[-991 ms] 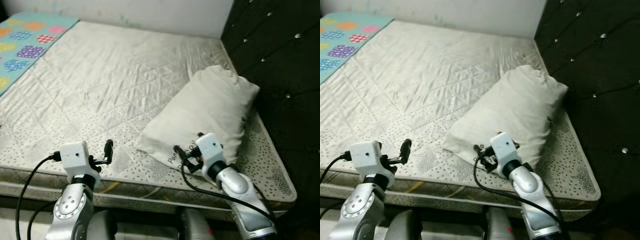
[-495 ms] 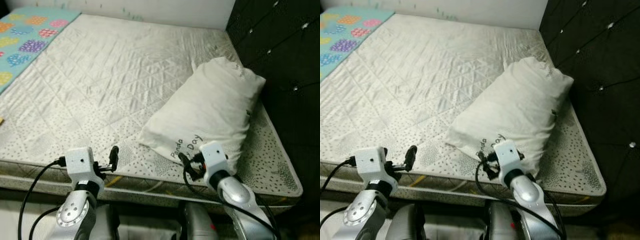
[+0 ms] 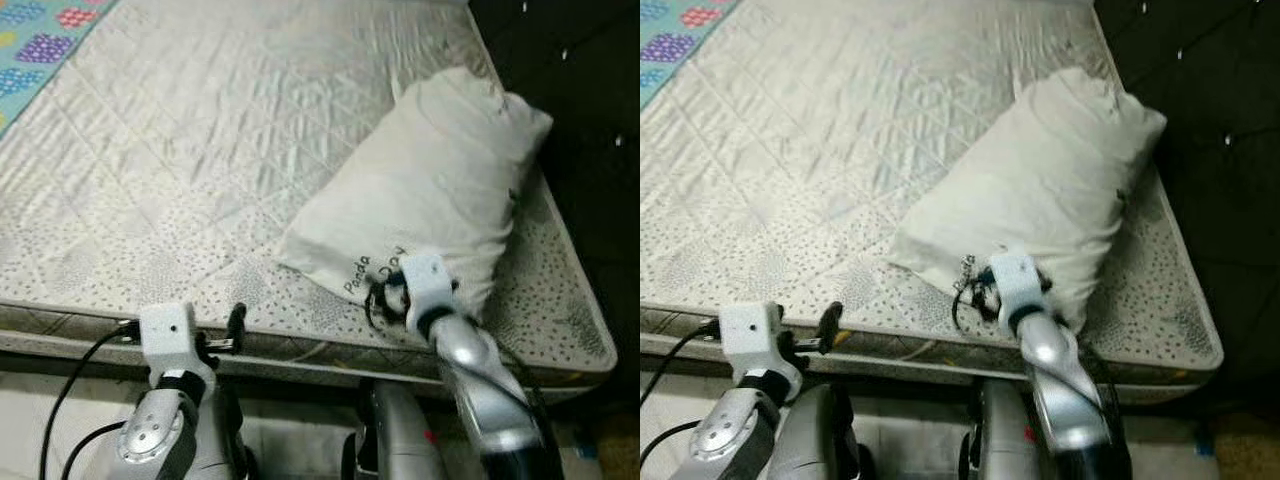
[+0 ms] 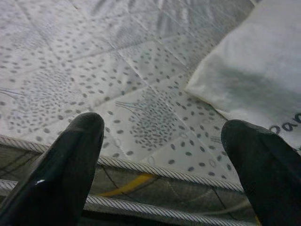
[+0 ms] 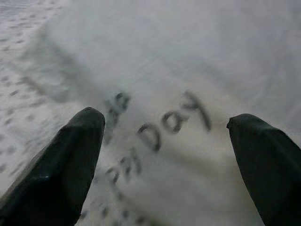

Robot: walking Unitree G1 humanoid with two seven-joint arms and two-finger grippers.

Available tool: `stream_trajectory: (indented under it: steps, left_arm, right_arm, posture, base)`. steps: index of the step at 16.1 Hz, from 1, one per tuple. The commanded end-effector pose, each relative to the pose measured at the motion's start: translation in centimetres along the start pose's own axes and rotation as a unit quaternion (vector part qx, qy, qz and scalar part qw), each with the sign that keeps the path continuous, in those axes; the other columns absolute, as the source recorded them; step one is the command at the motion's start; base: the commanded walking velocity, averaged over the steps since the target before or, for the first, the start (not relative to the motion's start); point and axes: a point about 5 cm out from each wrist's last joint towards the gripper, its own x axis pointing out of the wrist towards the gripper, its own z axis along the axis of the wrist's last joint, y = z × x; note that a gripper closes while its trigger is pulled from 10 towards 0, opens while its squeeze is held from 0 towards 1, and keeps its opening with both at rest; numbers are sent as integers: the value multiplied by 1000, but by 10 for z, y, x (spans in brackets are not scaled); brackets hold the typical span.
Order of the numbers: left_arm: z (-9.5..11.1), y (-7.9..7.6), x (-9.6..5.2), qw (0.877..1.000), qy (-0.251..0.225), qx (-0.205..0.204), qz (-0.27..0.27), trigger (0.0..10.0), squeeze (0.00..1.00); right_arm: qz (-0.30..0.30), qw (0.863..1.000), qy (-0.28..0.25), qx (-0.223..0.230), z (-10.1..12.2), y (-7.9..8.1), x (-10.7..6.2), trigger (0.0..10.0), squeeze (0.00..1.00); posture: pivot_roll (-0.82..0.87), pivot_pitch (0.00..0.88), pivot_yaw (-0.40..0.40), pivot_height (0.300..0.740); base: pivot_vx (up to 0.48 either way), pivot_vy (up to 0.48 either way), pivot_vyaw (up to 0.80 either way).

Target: Clean up the room

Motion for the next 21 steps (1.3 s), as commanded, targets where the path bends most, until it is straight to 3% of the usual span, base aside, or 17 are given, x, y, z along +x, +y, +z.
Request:
stream_trajectory:
  steps: [1,6,8,14,16,18,21]
  left_arm:
    - [0,0,-2,1000,6,5,-2,10000,0]
    - [1,0,-7,1000,19,5,-5,10000,0]
    - [0,0,-7,1000,23,5,-5,10000,0]
    - [-2,-5,-7,999,32,4,-13,10000,0]
    - [0,-2,-5,999,31,7,-9,10000,0]
    - [0,-1,-4,999,33,-1,-14,10000,0]
    - [0,-2,-5,999,37,-4,-21,10000,0]
  right_arm:
    - [-34,999,8,-6,-4,-9,4,10000,0]
    - [-179,983,24,-30,-4,-66,23,10000,0]
    - [-208,977,31,-32,-7,-79,24,10000,0]
    - [-227,971,69,-8,-21,-91,21,10000,0]
    - [-257,964,54,42,-16,-104,17,10000,0]
    - [-228,966,37,114,-10,-103,14,10000,0]
    - [-214,965,52,141,-12,-104,3,10000,0]
  posture:
    - [-113,266,-60,597]
    - [-90,273,-42,597]
    - [-91,274,-42,597]
    - [-90,260,-39,597]
    - [-89,256,-34,597]
    - [-94,249,-33,597]
    - [-100,245,-33,597]
  base:
    - [0,0,0]
    - [0,0,0]
    - [0,0,0]
    - [0,0,0]
    - [0,0,0]
    - [0,0,0]
    - [0,0,0]
